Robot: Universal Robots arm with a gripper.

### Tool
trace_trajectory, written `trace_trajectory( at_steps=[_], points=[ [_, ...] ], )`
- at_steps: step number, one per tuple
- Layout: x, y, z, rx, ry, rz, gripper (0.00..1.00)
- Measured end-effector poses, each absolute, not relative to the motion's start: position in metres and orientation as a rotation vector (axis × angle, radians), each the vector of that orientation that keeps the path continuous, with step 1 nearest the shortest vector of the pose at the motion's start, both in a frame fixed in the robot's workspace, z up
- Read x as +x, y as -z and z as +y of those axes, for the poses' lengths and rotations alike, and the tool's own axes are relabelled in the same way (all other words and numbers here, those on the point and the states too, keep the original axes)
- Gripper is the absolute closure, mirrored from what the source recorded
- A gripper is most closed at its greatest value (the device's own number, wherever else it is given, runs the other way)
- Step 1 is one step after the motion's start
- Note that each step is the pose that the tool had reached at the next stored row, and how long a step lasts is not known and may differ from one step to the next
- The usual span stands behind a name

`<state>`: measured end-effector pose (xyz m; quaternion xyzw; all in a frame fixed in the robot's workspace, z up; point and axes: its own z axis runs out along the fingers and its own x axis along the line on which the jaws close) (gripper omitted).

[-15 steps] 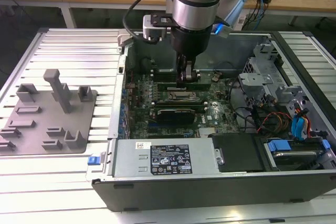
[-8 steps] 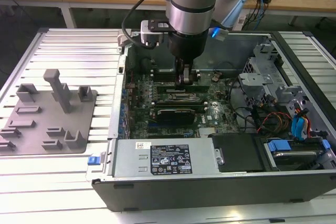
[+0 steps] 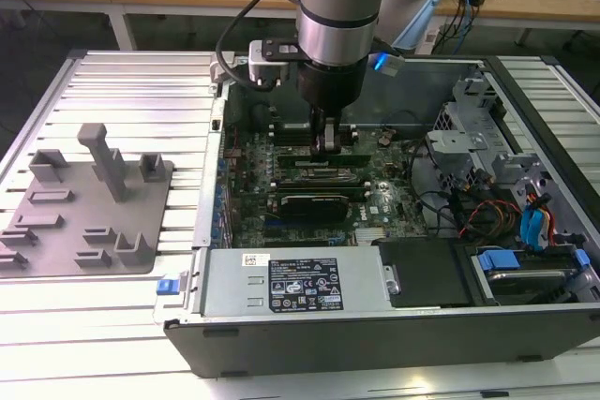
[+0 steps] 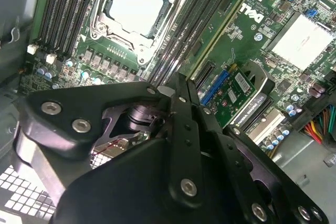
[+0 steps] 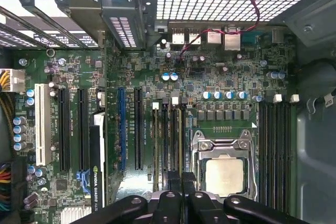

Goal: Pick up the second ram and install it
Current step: 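Pick up the second ram and move it above second insertion slot, then insert the second ram into the second slot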

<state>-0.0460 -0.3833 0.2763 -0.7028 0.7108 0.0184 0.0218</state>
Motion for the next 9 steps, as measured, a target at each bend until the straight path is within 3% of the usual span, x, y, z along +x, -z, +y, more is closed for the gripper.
trace_trajectory(
  at_steps=[9],
  points=[
    [-0.0460, -0.2759, -0.3832, -2.178, -0.057, 2.202, 0.90]
  ],
)
